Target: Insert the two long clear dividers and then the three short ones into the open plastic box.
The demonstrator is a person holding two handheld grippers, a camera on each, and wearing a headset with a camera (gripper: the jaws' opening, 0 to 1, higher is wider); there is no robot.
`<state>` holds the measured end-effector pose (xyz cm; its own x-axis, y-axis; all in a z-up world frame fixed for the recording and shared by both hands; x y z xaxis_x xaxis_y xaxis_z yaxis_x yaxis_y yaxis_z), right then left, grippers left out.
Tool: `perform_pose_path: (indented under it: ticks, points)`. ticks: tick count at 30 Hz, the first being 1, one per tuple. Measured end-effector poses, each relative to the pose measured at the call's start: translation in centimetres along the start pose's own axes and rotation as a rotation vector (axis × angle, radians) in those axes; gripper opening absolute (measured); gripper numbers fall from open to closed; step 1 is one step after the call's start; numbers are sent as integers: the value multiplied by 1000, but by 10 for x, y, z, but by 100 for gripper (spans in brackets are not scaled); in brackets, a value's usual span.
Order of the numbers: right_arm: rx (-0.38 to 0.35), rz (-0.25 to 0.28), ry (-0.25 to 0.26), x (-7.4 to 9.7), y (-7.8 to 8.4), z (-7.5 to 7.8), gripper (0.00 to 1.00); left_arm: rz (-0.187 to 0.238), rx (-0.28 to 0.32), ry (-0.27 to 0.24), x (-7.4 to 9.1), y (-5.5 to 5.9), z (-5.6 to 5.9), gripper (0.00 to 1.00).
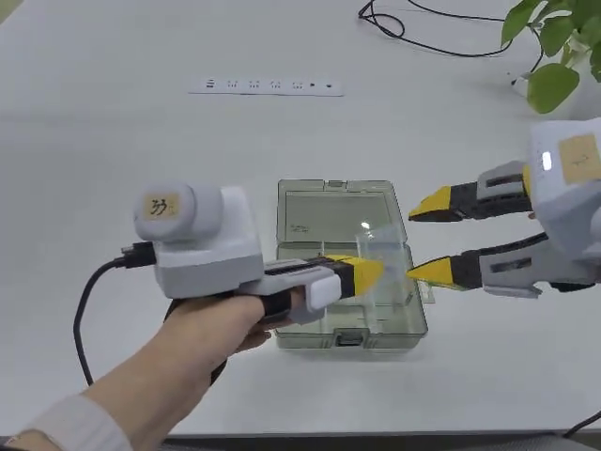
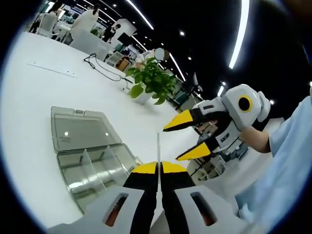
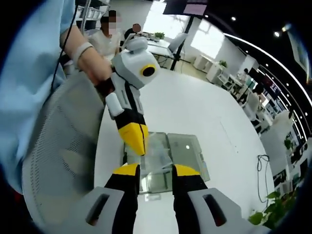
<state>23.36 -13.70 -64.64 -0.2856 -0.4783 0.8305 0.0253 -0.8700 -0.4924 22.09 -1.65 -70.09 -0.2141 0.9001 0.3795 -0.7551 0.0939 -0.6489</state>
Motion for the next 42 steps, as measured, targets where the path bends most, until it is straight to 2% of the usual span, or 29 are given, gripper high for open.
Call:
perform_pose_path:
  ticks: [2,3,5,6,7,8,9,11,12,13,15,16,18,19,20,21,23,27,38,42]
  points:
    - [-3,-9,-12,2,2,5,25,-30,-40,-1,-1,2,0,0]
    - [-13,-9,-39,1,5,7,25,-39,-59,-7,-1,3,0,0]
    - [-12,-2,-34,3,5,12,23,-70,-121,-2,-2,5,1,0]
    - [-19,-4,-62,4,4,13,20,-93,-148,-9,-3,7,1,0]
    - [-21,-7,-75,4,4,14,19,-99,-166,-9,-3,7,1,0]
    - [-13,-10,-109,5,3,14,18,-110,-199,-4,-3,8,2,0]
    - [-16,-12,-112,5,2,15,18,-115,-227,-4,-4,8,3,0]
    - [-1,-24,-183,4,2,13,15,-135,-283,0,-4,10,5,0]
    - [-3,-20,-190,4,0,14,15,-144,-318,-6,-4,10,5,0]
    - [12,-30,-242,4,-1,10,13,-159,-352,0,-5,11,7,0]
    - [14,-40,-225,3,-3,12,12,-177,-396,-5,-5,11,8,0]
    - [37,-57,-263,3,-3,10,12,-185,-424,1,-6,12,9,0]
    - [39,-66,-269,-1,-4,9,11,-196,-460,3,-6,12,11,0]
    - [54,-91,-324,-2,-3,4,10,-200,-468,1,-6,12,12,0]
    - [48,-89,-309,-3,-3,5,10,-203,-474,3,-6,13,12,0]
    - [78,-103,-327,-5,-3,2,10,-209,-490,2,-7,13,12,0]
    - [75,-103,-325,-6,-4,1,9,-215,-502,5,-7,14,13,0]
    - [85,-111,-371,-6,-7,-4,7,-225,-519,8,-8,15,14,0]
    - [103,-139,-409,-10,-5,-10,4,-236,-554,17,-9,17,15,0]
    - [133,-150,-415,-11,-6,-13,3,-243,-564,18,-9,19,15,0]
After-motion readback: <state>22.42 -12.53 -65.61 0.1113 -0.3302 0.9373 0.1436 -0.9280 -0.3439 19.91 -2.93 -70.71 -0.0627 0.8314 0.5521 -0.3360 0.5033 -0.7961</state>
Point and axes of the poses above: the centre of the closed fingertips' face, and the gripper's own axes: x roughly backward along the fingers, z roughly to its right, y roughly out of its underside, the point moved 7 cm from there along x, roughly backward along the fingers, and after that the axes turned 12 degrees about -z, right-handed, at the moved point
